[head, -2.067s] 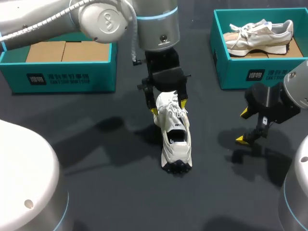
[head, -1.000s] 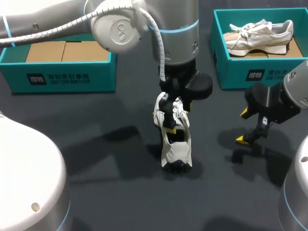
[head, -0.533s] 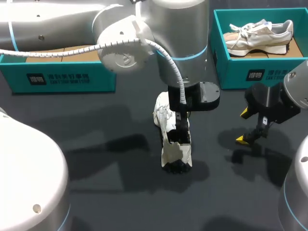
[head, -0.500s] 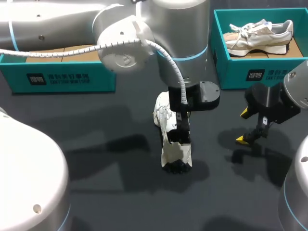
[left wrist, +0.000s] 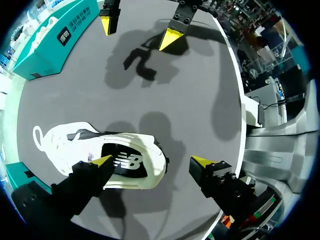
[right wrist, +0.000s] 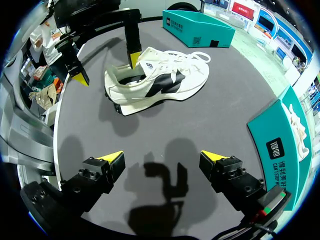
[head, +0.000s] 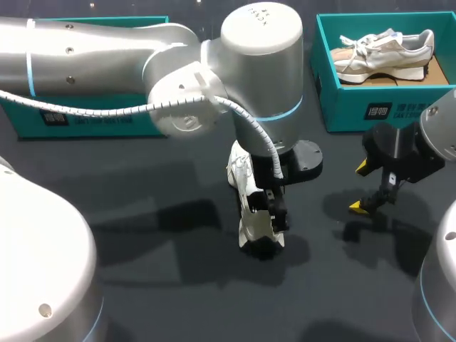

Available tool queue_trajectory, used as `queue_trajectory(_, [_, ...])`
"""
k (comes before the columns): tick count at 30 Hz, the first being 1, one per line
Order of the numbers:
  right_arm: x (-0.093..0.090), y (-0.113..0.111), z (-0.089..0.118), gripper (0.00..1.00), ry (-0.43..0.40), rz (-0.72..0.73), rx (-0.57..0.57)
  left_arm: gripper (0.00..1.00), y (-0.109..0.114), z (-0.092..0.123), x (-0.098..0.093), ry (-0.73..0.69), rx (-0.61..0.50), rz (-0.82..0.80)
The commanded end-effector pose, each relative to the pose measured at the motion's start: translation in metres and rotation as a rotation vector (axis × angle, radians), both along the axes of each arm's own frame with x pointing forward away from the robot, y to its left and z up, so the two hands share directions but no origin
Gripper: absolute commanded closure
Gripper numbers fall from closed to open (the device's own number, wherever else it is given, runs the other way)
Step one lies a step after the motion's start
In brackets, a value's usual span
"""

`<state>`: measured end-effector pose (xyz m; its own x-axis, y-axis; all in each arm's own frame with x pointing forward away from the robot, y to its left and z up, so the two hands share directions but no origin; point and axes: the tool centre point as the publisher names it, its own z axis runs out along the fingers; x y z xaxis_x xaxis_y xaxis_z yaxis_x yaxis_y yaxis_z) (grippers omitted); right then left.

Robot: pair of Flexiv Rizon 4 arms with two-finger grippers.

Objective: Take the shoe out of the shoebox, open the shoe tongue, remove and reinsert the insole, then place the shoe into the shoebox

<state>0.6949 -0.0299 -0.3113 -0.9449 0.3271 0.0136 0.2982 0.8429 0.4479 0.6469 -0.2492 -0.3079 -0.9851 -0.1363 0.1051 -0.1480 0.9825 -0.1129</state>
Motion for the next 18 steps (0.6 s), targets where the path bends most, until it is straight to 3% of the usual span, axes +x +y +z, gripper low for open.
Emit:
queue_trajectory(1, [-0.001,0.000,0.000,0.00,-0.001,0.000,0.000,0.00,0.006,0.000,0.000,0.000,-0.016,0.000])
queue_trajectory(4, [-0.001,0.000,0.000,0.00,-0.001,0.000,0.000,0.00,0.006,0.000,0.000,0.000,-0.016,0.000])
queue_trajectory(12, [-0.001,0.000,0.000,0.00,-0.001,0.000,0.000,0.00,-0.003,-0.030,-0.006,0.033,0.028,0.014])
queue_trajectory(18, [-0.001,0.000,0.000,0.00,-0.001,0.000,0.000,0.00,-0.006,-0.040,-0.007,0.030,0.048,-0.013])
